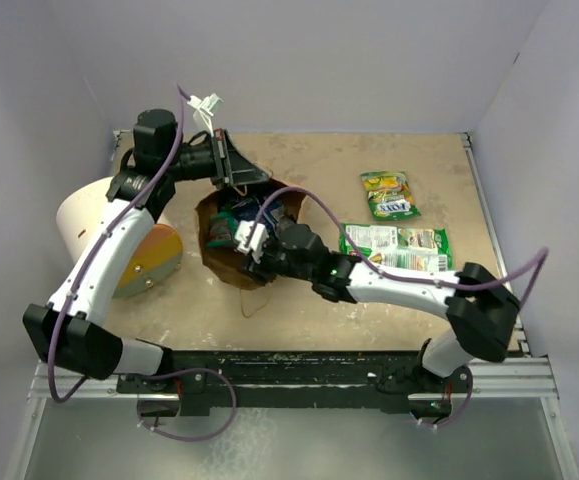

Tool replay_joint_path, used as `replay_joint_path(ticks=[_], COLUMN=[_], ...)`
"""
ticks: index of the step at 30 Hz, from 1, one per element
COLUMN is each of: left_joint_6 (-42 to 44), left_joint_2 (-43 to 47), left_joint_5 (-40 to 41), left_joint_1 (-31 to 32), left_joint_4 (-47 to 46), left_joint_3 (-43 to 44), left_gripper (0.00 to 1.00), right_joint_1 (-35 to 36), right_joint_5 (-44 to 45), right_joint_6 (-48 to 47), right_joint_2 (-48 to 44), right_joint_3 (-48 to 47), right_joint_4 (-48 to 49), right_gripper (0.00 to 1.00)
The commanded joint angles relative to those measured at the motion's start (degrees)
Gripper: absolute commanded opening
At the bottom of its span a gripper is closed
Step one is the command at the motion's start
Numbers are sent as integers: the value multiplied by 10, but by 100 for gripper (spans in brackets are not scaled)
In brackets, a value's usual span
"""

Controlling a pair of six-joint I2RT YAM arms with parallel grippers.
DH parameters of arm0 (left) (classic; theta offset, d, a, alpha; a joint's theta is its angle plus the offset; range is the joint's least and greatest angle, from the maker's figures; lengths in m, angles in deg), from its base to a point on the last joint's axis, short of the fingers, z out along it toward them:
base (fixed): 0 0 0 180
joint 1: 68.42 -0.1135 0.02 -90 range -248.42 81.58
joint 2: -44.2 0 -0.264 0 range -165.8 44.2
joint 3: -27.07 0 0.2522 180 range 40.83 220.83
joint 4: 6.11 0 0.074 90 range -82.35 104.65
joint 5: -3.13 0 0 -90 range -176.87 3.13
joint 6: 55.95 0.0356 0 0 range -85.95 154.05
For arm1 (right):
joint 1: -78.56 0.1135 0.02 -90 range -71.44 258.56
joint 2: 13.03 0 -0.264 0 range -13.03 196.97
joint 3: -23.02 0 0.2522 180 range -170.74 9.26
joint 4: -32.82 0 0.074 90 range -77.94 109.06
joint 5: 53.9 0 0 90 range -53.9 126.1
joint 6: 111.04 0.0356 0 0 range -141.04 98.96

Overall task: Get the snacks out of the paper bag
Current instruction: Take out the snack from the paper bag.

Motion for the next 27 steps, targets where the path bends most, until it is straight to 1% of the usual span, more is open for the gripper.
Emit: replay_joint_path(ticks=[1, 5, 8, 11, 14, 17, 21, 23, 25, 27], left_joint_6=[-64, -63, -78, -84, -92, -100, -110, -128, -157, -190], left_joint_2=[79, 77, 68, 62, 59, 58, 61, 64, 66, 66], left_joint_5=[-22, -23, -27, -23, -19, -16, -6, 24, 47, 47], left_joint_1=[6, 6, 6, 6, 6, 7, 5, 6, 6, 7], left_joint_4=[-108, -82, -84, -80, -82, -83, -71, -36, -11, -22], left_joint_3=[-38, -17, 0, 10, 9, 6, 3, 3, -6, -27], left_gripper=[0, 0, 0, 0, 0, 0, 0, 0, 0, 0], right_joint_1=[-3, -3, -3, -4, -3, -2, -2, -2, -9, -20], right_joint_5=[-8, -14, 13, 34, 29, 52, 89, 95, 112, 108], right_joint_6=[-92, -190, -241, -287, -336, -359, -383, -400, -408, -417], right_joint_2=[-105, -179, -191, -166, -129, -95, -60, -48, -30, -17], right_joint_3=[66, 117, 123, 100, 51, 18, -26, -43, -58, -73], right_joint_4=[13, 15, 31, 39, 14, 42, 62, 59, 61, 44], right_gripper=[49, 50, 53, 57, 59, 60, 59, 58, 57, 57])
